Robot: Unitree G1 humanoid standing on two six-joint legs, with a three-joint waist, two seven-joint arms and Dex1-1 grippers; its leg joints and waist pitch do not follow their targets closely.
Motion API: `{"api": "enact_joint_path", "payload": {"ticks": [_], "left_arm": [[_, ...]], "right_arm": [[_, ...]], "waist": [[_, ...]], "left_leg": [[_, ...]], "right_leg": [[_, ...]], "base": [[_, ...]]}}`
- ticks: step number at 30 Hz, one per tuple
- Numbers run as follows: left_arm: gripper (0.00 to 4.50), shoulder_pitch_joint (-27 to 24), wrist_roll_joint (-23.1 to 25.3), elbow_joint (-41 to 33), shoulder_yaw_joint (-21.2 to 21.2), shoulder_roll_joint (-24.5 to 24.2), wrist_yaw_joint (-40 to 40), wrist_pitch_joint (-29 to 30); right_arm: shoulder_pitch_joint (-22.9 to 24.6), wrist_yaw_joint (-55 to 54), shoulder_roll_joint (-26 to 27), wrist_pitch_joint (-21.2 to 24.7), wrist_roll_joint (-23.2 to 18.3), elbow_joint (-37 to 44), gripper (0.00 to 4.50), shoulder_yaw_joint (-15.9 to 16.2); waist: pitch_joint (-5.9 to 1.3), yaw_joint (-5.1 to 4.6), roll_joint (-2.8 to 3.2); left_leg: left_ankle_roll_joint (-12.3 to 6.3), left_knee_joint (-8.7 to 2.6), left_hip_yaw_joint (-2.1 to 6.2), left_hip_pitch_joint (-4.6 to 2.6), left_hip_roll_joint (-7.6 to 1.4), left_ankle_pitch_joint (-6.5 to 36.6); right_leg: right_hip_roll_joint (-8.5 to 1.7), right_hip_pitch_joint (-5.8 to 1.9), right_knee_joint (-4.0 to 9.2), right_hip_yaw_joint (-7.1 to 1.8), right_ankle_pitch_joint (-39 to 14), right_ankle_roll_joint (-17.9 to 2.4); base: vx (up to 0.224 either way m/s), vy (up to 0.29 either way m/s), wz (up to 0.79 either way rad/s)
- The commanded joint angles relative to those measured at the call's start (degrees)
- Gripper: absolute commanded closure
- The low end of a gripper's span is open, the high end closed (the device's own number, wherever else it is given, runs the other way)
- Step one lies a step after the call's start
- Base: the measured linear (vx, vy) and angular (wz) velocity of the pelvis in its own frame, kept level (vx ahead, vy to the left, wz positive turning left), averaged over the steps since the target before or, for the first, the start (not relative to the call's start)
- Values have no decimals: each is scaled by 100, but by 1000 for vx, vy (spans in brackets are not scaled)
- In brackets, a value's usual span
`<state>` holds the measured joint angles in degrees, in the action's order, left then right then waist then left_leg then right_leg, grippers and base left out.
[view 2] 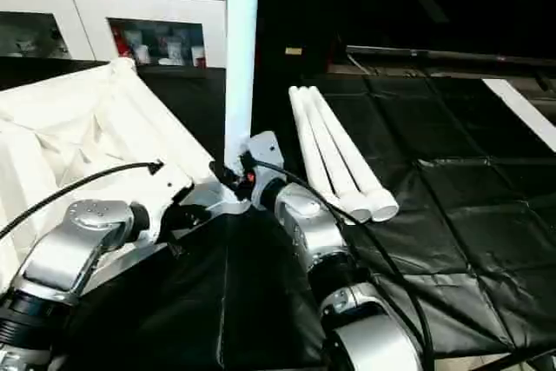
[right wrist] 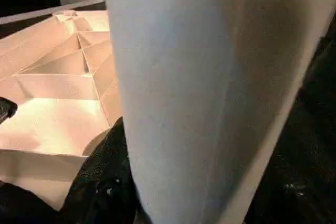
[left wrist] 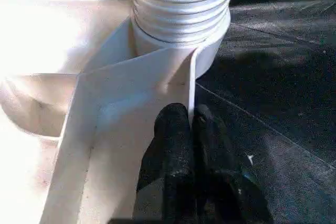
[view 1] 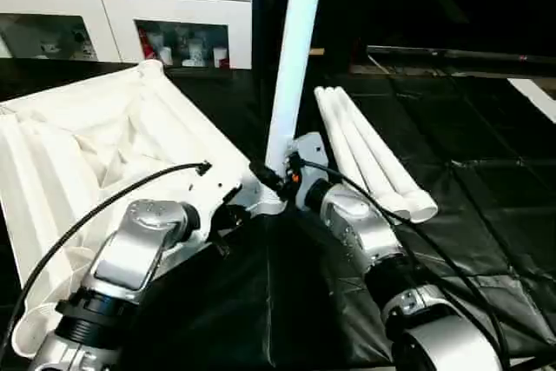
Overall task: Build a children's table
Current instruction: Rotate leg to tighten
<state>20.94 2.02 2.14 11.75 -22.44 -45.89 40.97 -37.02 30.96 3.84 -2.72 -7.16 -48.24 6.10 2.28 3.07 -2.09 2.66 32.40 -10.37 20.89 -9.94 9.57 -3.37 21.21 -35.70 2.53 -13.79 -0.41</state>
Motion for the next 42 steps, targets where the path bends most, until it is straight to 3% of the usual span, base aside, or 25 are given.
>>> {"api": "enact_joint_path", "payload": {"ticks": [1,8,14,15,16,17,20,27,36,42], "left_arm": [[450,178,20,115,53,-47,58,-168],[450,295,38,393,131,-87,-20,-504],[450,412,19,666,185,-190,-168,-817],[450,447,25,767,226,-229,-234,-933],[450,447,25,767,226,-229,-234,-933],[450,496,31,904,282,-289,-341,-1091],[450,529,44,1030,356,-374,-496,-1294],[450,564,47,1265,473,-534,-814,-1681],[450,635,81,1573,854,-1046,-1875,-2720],[450,637,74,1578,1002,-1205,-2287,-3078]], "right_arm": [[296,11,-13,299,21,-494,177,22],[458,268,-93,264,-102,-292,95,-98],[849,682,-314,181,-198,266,63,-66],[1054,877,-433,198,-298,621,51,-76],[1054,877,-433,198,-298,621,42,-76],[1343,1185,-610,329,-516,1168,42,-131],[1577,1387,-803,451,-690,1688,18,-196],[1724,1606,-1184,627,-690,2289,3,-181],[1387,2431,-1944,1045,-543,2733,3,167],[1158,2945,-2095,1286,-587,2682,3,368]], "waist": [[-188,23,136],[-203,82,173],[-209,102,211],[-210,105,257],[-199,111,237],[-221,125,234],[-266,147,238],[-285,186,260],[-282,221,199],[-294,275,206]], "left_leg": [[269,-470,197,-108,-362,2367],[159,-455,164,-70,-361,1893],[111,-450,161,-55,-357,1758],[124,-442,166,-65,-357,1789],[99,-445,156,-69,-355,1834],[82,-443,170,-50,-351,1687],[-137,-387,153,-19,-355,1126],[-349,-309,131,-16,-342,664],[-314,-302,124,-27,-351,766],[-361,-272,108,-29,-359,596]], "right_leg": [[-510,0,599,-331,-1797,-982],[-505,-66,557,-325,-1203,-1098],[-499,-101,539,-314,-1023,-1111],[-502,-92,535,-316,-1030,-1128],[-489,-91,568,-315,-1073,-1090],[-478,-144,533,-308,-873,-1091],[-482,-177,443,-287,9,-1251],[-463,-180,371,-258,748,-1414],[-492,-189,368,-253,416,-1423],[-492,-182,319,-248,549,-1487]], "base": [[0,0,0],[0,0,0],[0,0,0],[0,0,0],[0,0,0],[0,0,0],[0,0,0],[0,0,0],[0,0,0],[0,0,0]]}}
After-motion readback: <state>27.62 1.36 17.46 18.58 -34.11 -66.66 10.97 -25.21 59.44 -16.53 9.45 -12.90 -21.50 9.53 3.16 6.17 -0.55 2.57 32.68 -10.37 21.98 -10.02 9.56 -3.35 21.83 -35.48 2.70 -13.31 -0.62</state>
